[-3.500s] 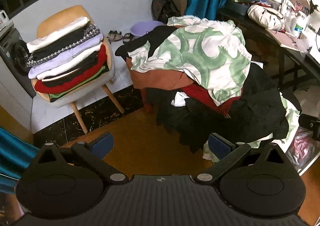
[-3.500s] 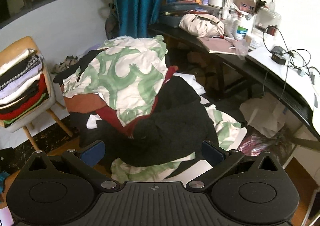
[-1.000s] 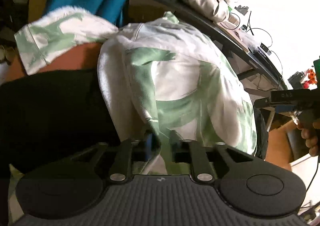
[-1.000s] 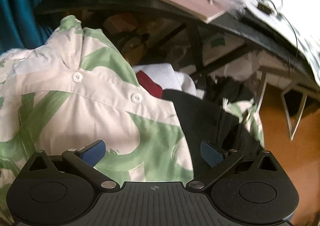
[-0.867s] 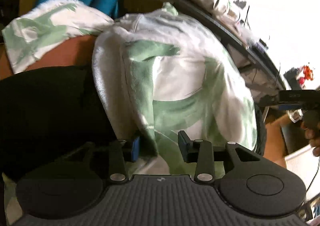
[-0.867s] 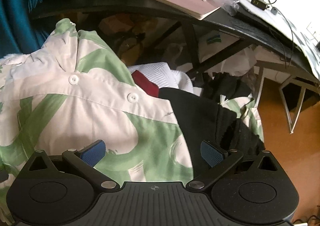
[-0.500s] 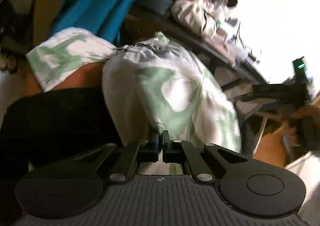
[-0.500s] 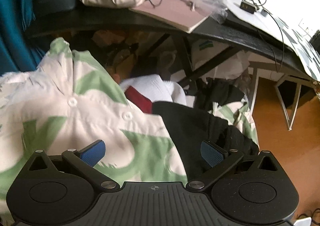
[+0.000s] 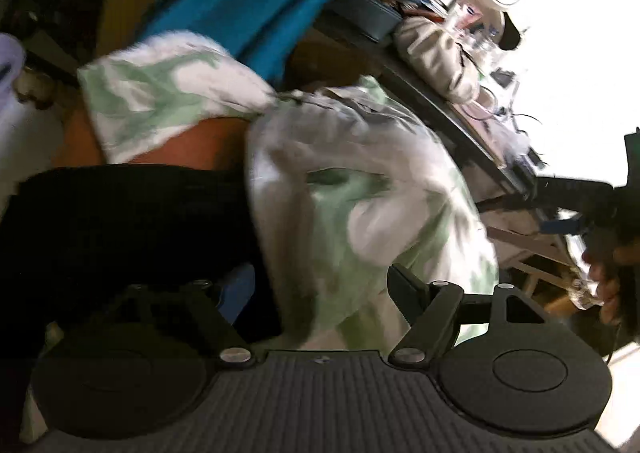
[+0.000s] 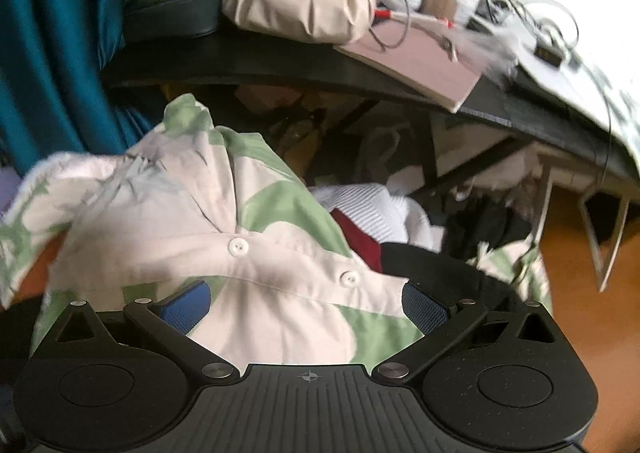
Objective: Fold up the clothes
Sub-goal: 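Close the left gripper on the shirt fabric while the right gripper approaches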
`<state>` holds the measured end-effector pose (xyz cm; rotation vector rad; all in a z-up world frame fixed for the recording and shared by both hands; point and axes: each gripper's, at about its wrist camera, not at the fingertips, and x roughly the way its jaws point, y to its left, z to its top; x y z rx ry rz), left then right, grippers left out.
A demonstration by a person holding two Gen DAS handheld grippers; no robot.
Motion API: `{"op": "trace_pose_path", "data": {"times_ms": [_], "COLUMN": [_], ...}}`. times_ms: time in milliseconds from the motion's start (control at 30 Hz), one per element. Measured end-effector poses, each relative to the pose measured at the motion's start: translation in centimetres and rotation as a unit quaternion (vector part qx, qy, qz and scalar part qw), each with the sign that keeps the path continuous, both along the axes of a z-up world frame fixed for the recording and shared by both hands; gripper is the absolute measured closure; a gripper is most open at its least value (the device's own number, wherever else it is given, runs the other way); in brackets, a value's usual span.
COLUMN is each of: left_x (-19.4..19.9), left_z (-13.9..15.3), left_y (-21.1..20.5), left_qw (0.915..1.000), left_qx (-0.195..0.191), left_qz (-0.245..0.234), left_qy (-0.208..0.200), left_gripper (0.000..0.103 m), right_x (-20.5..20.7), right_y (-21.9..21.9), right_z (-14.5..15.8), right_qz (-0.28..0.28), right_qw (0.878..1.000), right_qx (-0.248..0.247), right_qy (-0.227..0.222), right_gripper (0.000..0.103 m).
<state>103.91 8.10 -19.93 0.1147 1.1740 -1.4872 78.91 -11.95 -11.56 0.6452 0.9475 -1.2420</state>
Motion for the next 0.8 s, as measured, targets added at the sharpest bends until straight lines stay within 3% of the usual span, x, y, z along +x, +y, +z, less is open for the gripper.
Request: {"op": "trace_pose_path", "data": {"times_ms": [133, 200, 333, 400, 433, 500, 533, 700, 733, 800], "left_x": [-1.8, -3.0, -2.6, -2.2, -2.0, -1.8, -2.4, -5.4, -5.9, -6.0], "left_z": [0.3, 0.8, -0.7, -1.7, -2.2, -2.9, -2.4, -0.1, 0.1, -1.0], "left_y": [-2.1, -2.5, -3.5, -4.1, -4.4, -5.0, -5.0, -5.4, -5.6, -6.3], "left_qw": [0.9919, 0.9862, 0.9917, 0.9918, 0.9906, 0.9873, 0.9853, 0.9707, 0.9689, 0.9758], "left_qx": [-0.020, -0.034, -0.004, 0.010, 0.015, 0.023, 0.020, 0.004, 0.004, 0.022], "left_qz": [-0.107, -0.149, -0.125, -0.119, -0.121, -0.129, -0.146, -0.231, -0.240, -0.216], "left_qy": [0.066, 0.063, 0.028, 0.044, 0.061, 0.090, 0.086, 0.066, 0.058, 0.028], "left_gripper": [0.030, 0.030, 0.030, 0.032, 0.038, 0.069, 0.099, 0.097, 0.090, 0.067], "right_x": [-1.2, -1.8, -3.1, -3.8, -4.3, -5.2, -5.6, -6.8, -6.9, -6.9], "right_y": [-0.2, -0.3, -0.4, -0.6, -0.6, -0.6, -0.6, -0.4, -0.4, -1.1], "right_z": [-0.1, -0.1, -0.2, -0.3, -0.4, -0.7, -0.8, -0.6, -0.5, -0.1], "right_qz": [-0.020, -0.031, -0.051, -0.065, -0.073, -0.089, -0.097, -0.110, -0.110, -0.108], "right_qw": [1.000, 1.000, 0.999, 0.998, 0.997, 0.996, 0.995, 0.994, 0.994, 0.994], "right_qx": [0.000, 0.000, 0.001, 0.001, 0.004, 0.009, 0.011, 0.012, 0.009, 0.006], "right_qy": [0.004, 0.006, 0.011, 0.011, 0.010, 0.007, 0.006, 0.000, -0.002, -0.007], "right_gripper": [0.001, 0.001, 0.001, 0.001, 0.001, 0.001, 0.001, 0.001, 0.001, 0.001]}}
